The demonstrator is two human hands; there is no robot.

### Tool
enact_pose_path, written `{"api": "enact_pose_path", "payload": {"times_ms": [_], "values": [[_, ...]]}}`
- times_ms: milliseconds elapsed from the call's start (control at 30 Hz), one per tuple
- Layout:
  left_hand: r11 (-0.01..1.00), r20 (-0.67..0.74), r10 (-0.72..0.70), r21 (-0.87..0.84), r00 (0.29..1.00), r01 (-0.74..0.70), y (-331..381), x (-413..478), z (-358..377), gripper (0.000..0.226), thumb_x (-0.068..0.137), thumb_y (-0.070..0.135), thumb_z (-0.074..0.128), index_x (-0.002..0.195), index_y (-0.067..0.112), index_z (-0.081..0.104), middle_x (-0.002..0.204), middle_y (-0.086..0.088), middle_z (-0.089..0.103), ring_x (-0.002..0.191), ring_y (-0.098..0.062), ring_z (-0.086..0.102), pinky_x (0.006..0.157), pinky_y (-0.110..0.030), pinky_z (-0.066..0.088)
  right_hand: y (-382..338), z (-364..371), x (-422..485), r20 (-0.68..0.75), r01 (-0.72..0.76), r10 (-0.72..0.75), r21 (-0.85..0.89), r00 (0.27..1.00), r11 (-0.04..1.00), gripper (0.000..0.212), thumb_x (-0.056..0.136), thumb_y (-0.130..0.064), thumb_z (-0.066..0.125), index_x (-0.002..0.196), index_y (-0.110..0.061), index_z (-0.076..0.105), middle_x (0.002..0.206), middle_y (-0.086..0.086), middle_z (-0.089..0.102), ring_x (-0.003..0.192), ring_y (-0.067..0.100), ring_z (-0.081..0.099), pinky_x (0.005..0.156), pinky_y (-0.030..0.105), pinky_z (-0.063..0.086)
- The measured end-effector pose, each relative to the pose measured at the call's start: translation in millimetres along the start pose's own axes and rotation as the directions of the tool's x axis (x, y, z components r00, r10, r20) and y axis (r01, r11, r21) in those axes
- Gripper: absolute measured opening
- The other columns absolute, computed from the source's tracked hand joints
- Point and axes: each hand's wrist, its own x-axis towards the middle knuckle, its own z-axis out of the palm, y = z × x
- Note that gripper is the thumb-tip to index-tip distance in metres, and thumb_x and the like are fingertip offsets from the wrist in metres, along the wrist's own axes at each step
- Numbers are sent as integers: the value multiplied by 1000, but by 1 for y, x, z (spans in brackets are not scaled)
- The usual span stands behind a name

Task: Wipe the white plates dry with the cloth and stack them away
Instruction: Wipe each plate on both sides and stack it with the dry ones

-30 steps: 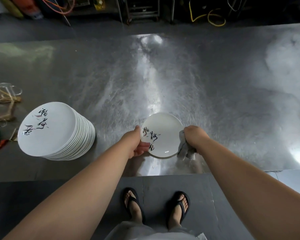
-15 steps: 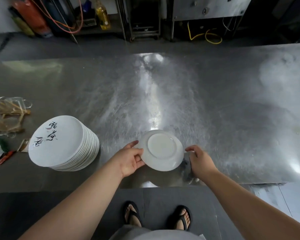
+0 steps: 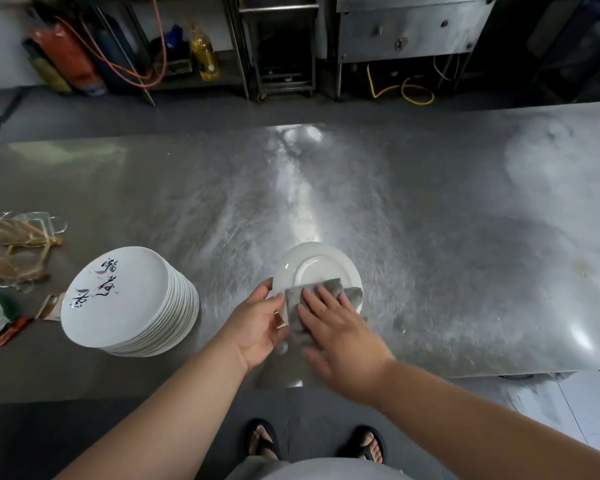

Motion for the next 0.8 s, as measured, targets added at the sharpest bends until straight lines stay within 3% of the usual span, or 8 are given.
{"api": "enact_pose_path", "payload": {"times_ms": [33, 67, 167, 267, 433, 567, 667, 800], "values": [[1000, 13, 14, -13, 1000, -14, 2, -2, 4, 39, 108, 6, 45, 142, 20, 55, 121, -14, 73, 97, -26, 71, 71, -37, 61, -4, 9, -5, 55, 6, -2, -87, 998, 996, 80, 102, -58, 30, 168, -16, 11, 175, 7, -9, 160, 23, -18, 130, 47, -7], [1000, 27, 26, -18, 999, -25, 5, -5, 7, 38, 108, 6, 44, 141, 21, 56, 122, -14, 73, 95, -25, 73, 70, -37, 60, -7, 13, -9, 42, 12, -7, -130, 999, 991, 86, 103, -64, 29, 167, -13, 3, 173, 10, -18, 157, 23, -27, 128, 45, -14], [999, 36, 49, -2, 998, -49, 12, -10, 12, 37, 109, 7, 43, 138, 22, 60, 111, -8, 76, 84, -19, 75, 61, -32, 59, -10, 9, -6, 15, 53, -51, -168, 999, 984, 93, 103, -71, 26, 165, -10, -7, 171, 13, -23, 156, 23, -30, 128, 47, -15], [998, 45, 54, 25, 998, -55, 18, -14, 12, 37, 108, 4, 43, 139, 17, 59, 109, -11, 76, 79, -22, 75, 57, -34, 59, -2, -10, 16, 33, 8, -3, -169, 999, 986, 95, 100, -78, 11, 161, -13, -21, 167, 9, -34, 153, 20, -36, 128, 46, -15], [999, 81, 52, -7, 995, -52, 21, -25, 14, 35, 107, 4, 45, 137, 17, 58, 125, -19, 72, 98, -31, 74, 83, -48, 62, 19, -30, 28, -22, -162, 160, -142, 987, 977, 99, 95, -81, -5, 161, -9, -21, 166, 7, -37, 152, 19, -39, 130, 47, -8], [999, 49, 48, 3, 998, -48, 19, -28, 17, 36, 108, 4, 45, 139, 17, 59, 121, -17, 74, 91, -28, 75, 66, -40, 61, -1, -27, 3, 75, -38, 50, -156, 996, 987, 108, 88, -88, -5, 159, -9, -25, 165, 10, -38, 152, 22, -39, 129, 47, -13], [997, 73, 56, 48, 996, -60, 20, -37, 24, 35, 108, 3, 44, 134, 18, 63, 107, -12, 76, 81, -23, 75, 55, -33, 58, 1, -31, 11, 10, 67, -67, -137, 998, 988, 103, 92, -85, 0, 163, -12, -18, 170, 8, -29, 156, 21, -30, 129, 47, -9], [995, 92, 97, 4, 991, -98, 35, -39, 30, 34, 107, 3, 45, 136, 16, 58, 119, -16, 74, 92, -28, 75, 74, -43, 62, 20, -46, 34, -89, -135, 130, -50, 988, 990, 100, 92, -82, -6, 162, -12, -21, 169, 6, -33, 154, 18, -34, 131, 46, -5]]}}
